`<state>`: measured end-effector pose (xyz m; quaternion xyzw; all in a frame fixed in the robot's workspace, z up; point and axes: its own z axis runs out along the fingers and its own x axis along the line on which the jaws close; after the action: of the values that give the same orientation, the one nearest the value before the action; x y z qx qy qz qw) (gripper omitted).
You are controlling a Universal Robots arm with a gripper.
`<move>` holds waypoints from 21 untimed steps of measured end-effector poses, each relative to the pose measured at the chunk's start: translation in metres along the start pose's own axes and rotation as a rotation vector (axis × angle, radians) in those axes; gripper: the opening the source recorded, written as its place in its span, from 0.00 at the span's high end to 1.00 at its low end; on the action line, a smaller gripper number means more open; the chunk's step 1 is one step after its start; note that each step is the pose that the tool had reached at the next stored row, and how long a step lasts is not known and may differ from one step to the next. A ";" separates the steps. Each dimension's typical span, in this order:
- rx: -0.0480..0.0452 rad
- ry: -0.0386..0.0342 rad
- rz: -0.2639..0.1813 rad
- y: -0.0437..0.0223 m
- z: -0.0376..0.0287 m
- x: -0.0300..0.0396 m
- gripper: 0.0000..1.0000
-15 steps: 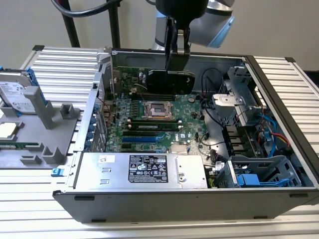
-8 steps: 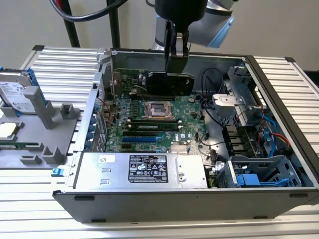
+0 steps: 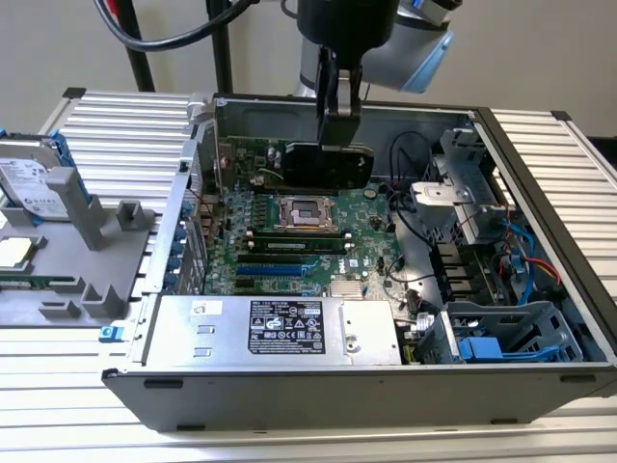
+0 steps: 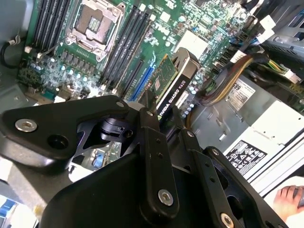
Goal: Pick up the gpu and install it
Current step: 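Insert the gpu into the slot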
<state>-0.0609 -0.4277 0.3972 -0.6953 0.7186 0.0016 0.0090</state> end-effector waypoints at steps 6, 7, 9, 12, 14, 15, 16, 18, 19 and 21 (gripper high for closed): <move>0.0006 0.0006 0.001 0.0004 0.0033 -0.0003 1.00; 0.0006 0.0006 0.002 0.0004 0.0037 -0.0003 1.00; 0.0007 0.0007 0.002 0.0004 0.0046 -0.0003 1.00; 0.0006 0.0007 0.002 0.0005 0.0047 -0.0003 1.00; 0.0007 0.0007 0.002 0.0004 0.0048 -0.0003 1.00; 0.0007 0.0007 0.002 0.0004 0.0048 -0.0003 1.00; 0.0007 0.0006 0.002 0.0004 0.0049 -0.0003 1.00; 0.0008 0.0007 0.002 0.0004 0.0055 -0.0003 1.00; 0.0007 0.0009 0.002 0.0005 0.0057 -0.0003 1.00; 0.0007 0.0011 0.002 0.0005 0.0064 -0.0003 1.00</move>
<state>-0.0612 -0.4273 0.3908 -0.6947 0.7192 0.0010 0.0089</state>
